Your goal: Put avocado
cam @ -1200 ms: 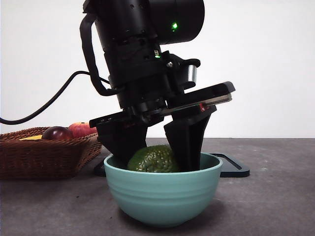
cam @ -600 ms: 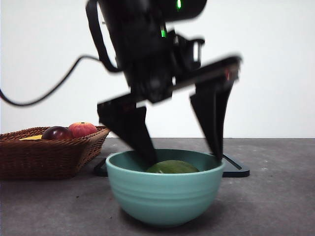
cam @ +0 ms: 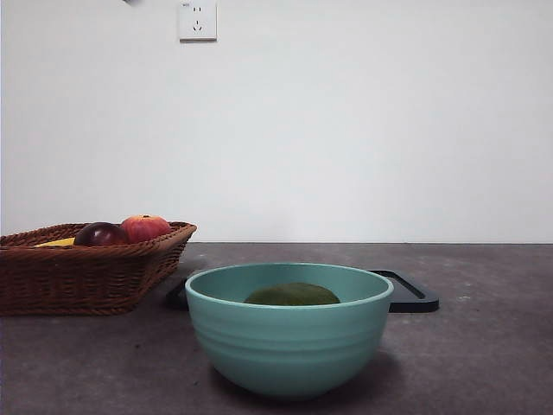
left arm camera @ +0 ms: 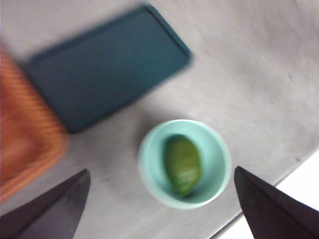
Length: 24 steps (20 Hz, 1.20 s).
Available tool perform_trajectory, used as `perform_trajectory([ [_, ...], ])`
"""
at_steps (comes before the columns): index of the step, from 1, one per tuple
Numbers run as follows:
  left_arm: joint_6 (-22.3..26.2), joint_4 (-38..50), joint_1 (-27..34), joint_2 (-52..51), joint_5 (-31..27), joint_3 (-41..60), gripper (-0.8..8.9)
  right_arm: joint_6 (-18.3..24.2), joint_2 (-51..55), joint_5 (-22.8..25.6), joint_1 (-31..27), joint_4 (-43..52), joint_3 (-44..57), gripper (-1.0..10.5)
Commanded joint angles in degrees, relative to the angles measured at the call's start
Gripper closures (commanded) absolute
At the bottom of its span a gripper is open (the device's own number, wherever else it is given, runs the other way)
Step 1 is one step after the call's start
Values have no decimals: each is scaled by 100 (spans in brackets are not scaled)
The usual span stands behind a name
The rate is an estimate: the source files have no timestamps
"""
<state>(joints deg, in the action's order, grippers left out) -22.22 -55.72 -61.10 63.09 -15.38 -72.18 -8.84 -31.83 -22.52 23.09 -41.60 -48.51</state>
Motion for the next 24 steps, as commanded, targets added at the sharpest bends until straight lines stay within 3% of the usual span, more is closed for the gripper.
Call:
perform_trajectory([
  [1, -107, -490, -74, -573, -358, -125, 345, 28, -15, -15, 31, 35, -101, 402],
  [3, -116, -807, -74, -1128, -699, -81, 334, 28, -15, -17, 31, 35, -101, 401],
  [6, -192, -1034, -74, -1928, -739, 2, 253, 28, -15, -15, 31, 39, -101, 401],
  [10, -210, -1567, -74, -2813, -739, 116, 254, 26, -24, -13, 31, 39, -101, 402],
  [16, -382, -1563, -74, -4142, -706, 1029, 254, -13, -317, -17, 175, -2, -101, 402],
  [24, -470, -1499, -74, -4489, -706, 1416, 254, -166, -1456, 7, 802, 140, -101, 402],
])
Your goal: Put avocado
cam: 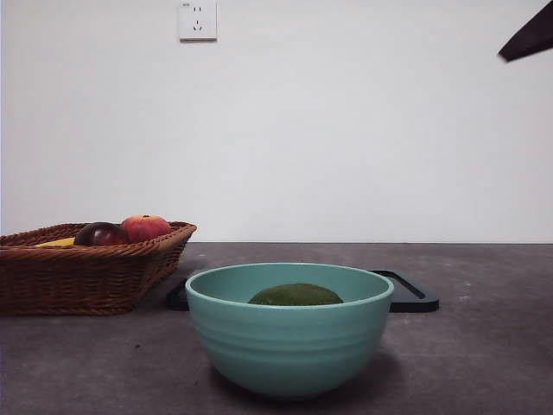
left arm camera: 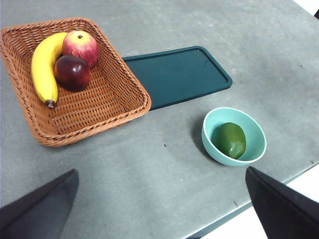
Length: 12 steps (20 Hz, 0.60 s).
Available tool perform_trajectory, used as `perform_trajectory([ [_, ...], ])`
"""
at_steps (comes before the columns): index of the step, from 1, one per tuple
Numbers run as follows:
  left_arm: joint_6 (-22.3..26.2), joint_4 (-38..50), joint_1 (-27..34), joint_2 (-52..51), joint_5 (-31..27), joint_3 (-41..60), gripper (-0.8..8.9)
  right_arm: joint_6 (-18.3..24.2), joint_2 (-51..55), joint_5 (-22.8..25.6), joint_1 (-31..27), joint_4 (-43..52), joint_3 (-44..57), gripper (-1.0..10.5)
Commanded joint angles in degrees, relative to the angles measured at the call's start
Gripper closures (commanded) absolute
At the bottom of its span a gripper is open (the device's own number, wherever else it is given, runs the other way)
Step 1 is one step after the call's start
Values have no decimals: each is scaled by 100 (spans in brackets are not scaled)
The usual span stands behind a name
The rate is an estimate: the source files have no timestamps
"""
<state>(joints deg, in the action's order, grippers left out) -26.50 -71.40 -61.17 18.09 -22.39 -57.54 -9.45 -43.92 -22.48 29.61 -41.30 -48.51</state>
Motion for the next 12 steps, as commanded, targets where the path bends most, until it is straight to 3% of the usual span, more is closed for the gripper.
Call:
perform_trajectory([
  [1, -42, 66, -68, 11, -4, -48, 254, -136, -437, 4, 258, 179, -103, 402],
  [4, -39, 68, -68, 11, -7, -48, 254, -376, -1268, 315, 573, 210, -232, 402],
  [12, -37, 66, -68, 11, -7, -50, 254, -365, -3473, 664, 774, 166, -791, 402],
])
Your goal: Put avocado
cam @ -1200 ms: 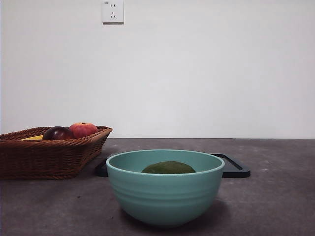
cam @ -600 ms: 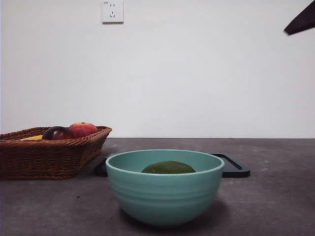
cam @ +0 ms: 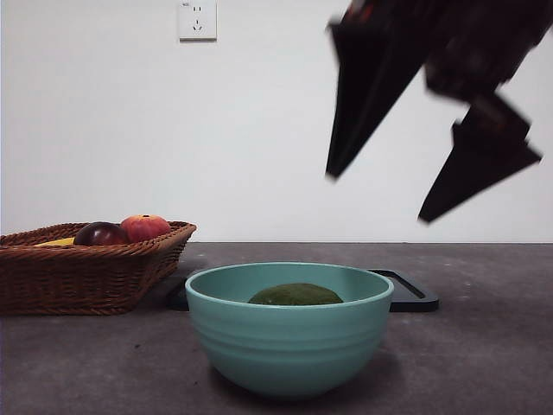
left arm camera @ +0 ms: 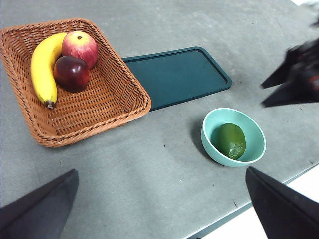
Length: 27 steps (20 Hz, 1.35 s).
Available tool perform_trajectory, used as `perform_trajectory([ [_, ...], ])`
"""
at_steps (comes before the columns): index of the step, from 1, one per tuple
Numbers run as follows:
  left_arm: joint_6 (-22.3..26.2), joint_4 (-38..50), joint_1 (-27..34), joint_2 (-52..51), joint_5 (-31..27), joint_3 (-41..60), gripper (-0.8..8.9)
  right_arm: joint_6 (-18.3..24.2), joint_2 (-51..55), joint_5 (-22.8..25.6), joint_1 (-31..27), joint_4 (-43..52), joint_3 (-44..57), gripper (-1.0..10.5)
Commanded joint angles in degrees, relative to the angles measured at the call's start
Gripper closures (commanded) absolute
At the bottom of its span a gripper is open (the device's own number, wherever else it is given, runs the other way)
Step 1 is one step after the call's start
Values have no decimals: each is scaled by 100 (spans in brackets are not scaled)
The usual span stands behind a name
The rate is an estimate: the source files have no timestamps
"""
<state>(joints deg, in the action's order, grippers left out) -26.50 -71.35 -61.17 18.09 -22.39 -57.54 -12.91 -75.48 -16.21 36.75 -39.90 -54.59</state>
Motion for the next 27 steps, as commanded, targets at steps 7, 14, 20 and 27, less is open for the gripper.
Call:
perform_trajectory([
  [7, -33, 57, -68, 11, -7, -50, 254, 2, -1460, 157, 66, 35, -402, 404],
  [14, 33, 57, -68, 11, -9, -50, 254, -151, -1733, 339, 151, 116, -400, 649],
  [20, 96, 42, -68, 11, -9, -50, 254, -341, -1934, 278, 348, 420, -400, 940],
  [27, 138, 46, -68, 11, -9, -52, 254, -855, -1934, 476, 348, 308, -981, 940],
])
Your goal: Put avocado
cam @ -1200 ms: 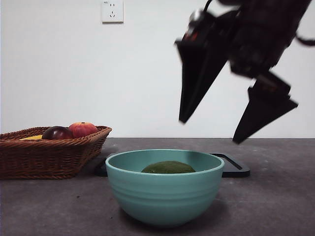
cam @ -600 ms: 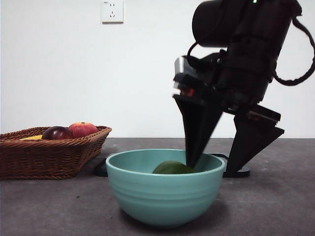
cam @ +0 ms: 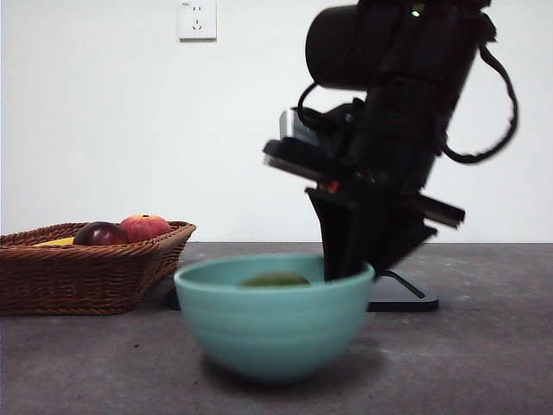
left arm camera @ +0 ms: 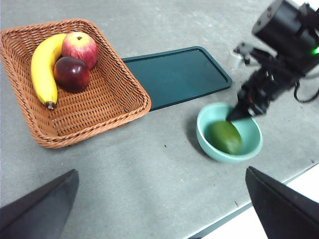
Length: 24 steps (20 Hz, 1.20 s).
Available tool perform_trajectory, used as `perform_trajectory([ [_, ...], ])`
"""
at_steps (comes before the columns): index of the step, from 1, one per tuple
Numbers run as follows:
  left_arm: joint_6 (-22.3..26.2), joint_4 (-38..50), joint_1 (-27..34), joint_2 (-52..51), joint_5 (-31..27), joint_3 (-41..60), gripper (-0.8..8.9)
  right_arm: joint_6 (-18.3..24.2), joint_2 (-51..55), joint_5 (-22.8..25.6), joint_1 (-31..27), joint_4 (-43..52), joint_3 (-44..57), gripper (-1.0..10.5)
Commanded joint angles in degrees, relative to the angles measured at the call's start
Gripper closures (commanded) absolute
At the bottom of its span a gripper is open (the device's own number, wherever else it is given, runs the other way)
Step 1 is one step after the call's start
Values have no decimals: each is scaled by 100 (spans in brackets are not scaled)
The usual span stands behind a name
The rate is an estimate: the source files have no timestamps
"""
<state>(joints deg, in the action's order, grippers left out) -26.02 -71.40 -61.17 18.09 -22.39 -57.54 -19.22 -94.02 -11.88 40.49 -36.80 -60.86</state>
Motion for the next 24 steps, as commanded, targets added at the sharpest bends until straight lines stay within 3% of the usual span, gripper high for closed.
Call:
perform_trajectory([
  [1, 90, 48, -68, 11, -9, -52, 254, -234, -103, 87, -120, -116, -608, 940],
  [7, 90, 50, -68, 11, -9, -52, 254, -144, -929, 170, -870, -798, -2417, 940],
  [12, 90, 50, -68, 11, -9, -52, 254, -133, -2444, 136, -1416, -1270, -4172, 940],
  [20, 92, 52, -68, 11, -9, -52, 254, -66, -3156, 131, -1486, -1375, -4404, 924],
  [24, 90, 52, -68, 11, -9, -55, 254, -44, -3132, 149, -1488, -1606, -4417, 593],
])
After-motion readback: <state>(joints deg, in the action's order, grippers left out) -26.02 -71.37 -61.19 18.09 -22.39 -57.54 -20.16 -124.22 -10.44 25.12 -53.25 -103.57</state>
